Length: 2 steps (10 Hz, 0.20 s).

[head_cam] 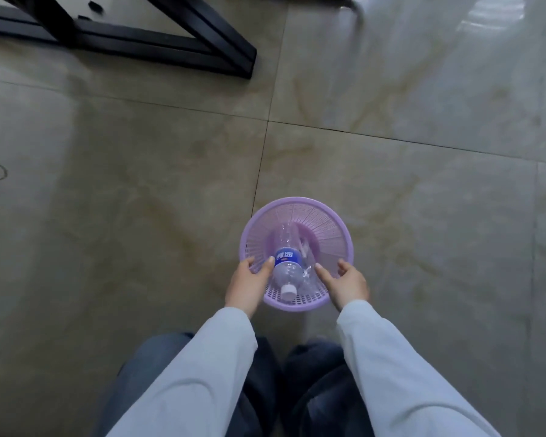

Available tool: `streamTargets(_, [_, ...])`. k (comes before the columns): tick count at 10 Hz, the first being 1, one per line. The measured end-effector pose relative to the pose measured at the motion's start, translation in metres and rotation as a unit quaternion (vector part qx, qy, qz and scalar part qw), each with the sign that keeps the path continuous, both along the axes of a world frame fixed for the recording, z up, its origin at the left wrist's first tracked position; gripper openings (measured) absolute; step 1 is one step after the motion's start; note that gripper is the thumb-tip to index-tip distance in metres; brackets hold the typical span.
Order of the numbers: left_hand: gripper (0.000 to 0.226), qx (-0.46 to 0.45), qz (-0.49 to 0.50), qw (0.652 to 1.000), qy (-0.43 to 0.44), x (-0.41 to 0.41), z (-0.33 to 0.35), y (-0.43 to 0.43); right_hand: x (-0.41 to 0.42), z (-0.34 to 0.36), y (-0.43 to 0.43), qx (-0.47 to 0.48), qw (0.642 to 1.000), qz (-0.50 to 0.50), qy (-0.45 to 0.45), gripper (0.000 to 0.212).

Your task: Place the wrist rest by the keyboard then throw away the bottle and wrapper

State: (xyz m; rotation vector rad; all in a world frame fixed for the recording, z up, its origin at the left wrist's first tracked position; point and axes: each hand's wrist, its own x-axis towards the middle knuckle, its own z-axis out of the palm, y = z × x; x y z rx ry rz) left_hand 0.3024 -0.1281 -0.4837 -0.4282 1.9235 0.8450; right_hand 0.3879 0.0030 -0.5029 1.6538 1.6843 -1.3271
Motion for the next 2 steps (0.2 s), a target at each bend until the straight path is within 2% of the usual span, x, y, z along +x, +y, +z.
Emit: streamTargets(2, [0.042, 0.036, 0.016, 0.999, 0.023, 0.015, 0.070, 0.010, 0.004, 0.084, -0.020, -0.012, 0.994, -0.048, 0.096, 0.061])
